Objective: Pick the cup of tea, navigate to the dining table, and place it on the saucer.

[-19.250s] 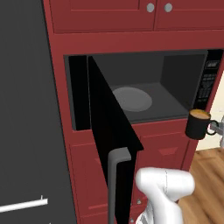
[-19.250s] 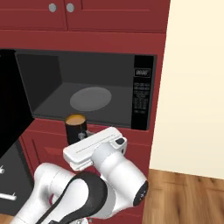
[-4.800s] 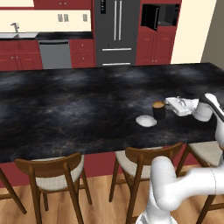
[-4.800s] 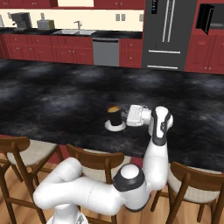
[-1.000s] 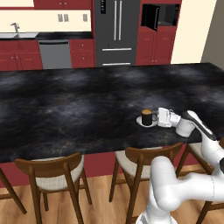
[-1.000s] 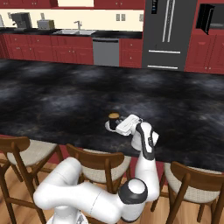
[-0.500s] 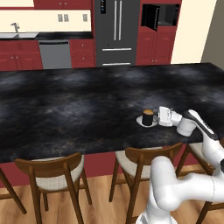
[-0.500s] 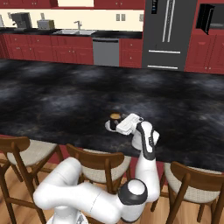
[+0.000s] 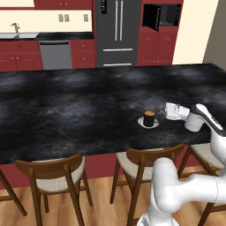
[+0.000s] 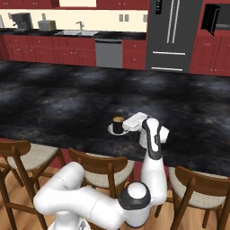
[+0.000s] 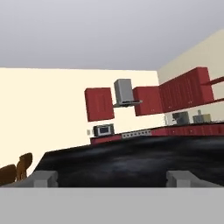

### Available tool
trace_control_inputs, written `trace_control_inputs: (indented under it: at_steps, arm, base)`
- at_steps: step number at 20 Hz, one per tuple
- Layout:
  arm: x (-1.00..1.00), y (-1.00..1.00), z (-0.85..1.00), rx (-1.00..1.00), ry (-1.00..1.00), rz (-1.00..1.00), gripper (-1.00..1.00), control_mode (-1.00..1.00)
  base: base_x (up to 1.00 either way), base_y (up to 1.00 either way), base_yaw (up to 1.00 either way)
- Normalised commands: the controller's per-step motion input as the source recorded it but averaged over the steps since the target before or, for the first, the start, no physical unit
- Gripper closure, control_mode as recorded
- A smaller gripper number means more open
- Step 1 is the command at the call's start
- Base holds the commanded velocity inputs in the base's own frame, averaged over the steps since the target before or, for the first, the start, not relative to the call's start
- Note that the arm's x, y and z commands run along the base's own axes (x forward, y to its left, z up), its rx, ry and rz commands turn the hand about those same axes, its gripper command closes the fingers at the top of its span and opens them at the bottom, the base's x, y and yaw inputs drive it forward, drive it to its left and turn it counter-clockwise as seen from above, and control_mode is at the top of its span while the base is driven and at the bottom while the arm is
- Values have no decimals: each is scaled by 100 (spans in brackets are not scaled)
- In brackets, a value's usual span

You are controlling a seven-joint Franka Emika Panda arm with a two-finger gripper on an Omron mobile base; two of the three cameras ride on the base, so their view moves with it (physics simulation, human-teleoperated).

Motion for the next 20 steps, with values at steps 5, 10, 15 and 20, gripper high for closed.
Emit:
trace_control_inputs:
  at_steps: [5, 10, 15, 20]
  arm:
    - [-31, -2, 62, -30, 44, -3, -100, -100]
    - [-80, -8, 32, -37, 45, -4, -100, -100]
    - [-100, -32, 43, -19, 1, -3, -100, -100]
    - [-100, -7, 98, -13, -5, 0, -100, -100]
  base:
    - [0, 0, 0]
    - [0, 0, 0]
    - [0, 0, 0]
    - [0, 0, 0]
